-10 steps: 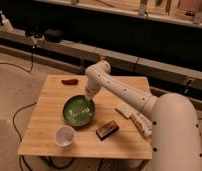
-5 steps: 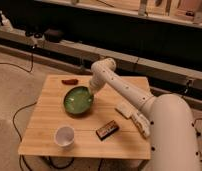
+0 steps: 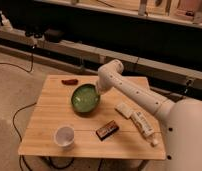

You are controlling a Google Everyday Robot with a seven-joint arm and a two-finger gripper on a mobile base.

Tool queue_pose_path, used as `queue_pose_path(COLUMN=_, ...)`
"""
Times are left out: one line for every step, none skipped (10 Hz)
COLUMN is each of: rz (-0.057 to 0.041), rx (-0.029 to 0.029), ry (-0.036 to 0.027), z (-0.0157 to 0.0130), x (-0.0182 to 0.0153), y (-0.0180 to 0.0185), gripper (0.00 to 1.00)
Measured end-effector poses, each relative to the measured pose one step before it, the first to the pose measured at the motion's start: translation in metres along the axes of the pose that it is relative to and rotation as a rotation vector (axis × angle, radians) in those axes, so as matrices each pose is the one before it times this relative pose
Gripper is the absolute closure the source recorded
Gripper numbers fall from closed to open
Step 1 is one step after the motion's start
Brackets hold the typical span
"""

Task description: Drag the ceramic bowl in a circle

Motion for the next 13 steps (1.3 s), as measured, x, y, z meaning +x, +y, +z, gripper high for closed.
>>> queue_pose_path(rz=-0.00113, rx=-0.00477, ry=-0.03091, z=-0.00387, x=-0.02311, y=0.00743, gripper=1.0)
queue_pose_path(rz=-0.00505, rx=0.00783, ry=-0.03642, z=-0.0038, x=-0.02603, y=0.00391, gripper=1.0)
queue_pose_path(rz=-0.01154, rx=0.01117, ry=-0.01548, z=-0.00154, x=-0.01157, y=-0.00149, gripper=1.0)
queue_pose_path(rz=-0.03295, rx=0.0225, ry=-0.00757, z=-0.00291, x=-0.00764, y=-0.00895, gripper=1.0)
queue_pose_path(rz=-0.05484, rx=0.03233, ry=0.00232, z=-0.00195, x=-0.00148, y=-0.01819, gripper=1.0)
queue_pose_path(rz=-0.04636, rx=0.02696, ry=0.00564, z=-0.00021, x=0.00208, y=-0.01502, gripper=1.0)
queue_pose_path(rz=-0.04439, rx=0.03146, ry=0.00621, z=0.00262, x=0.00622, y=-0.01686, gripper=1.0)
queue_pose_path(rz=-0.02778, rx=0.03115, ry=0.00562, z=0.0044, x=0.00938, y=-0.01289, gripper=1.0)
queue_pose_path(rz=-0.02312, rx=0.02517, ry=0.00407, z=0.00584, x=0.00945, y=-0.00846, gripper=1.0)
queue_pose_path(rz=-0.01535, rx=0.01024, ry=0.00126, z=0.006, x=0.00764, y=-0.00262, gripper=1.0)
queue_pose_path(rz=-0.00199, rx=-0.00085, ry=-0.00155, z=0.00483, x=0.00429, y=0.00374, gripper=1.0)
queue_pose_path(rz=0.00608, rx=-0.00356, ry=-0.00582, z=0.00533, x=0.00281, y=0.00725, gripper=1.0)
queue_pose_path(rz=0.00039, rx=-0.00015, ry=-0.00056, z=0.00018, x=0.00035, y=0.00037, gripper=1.0)
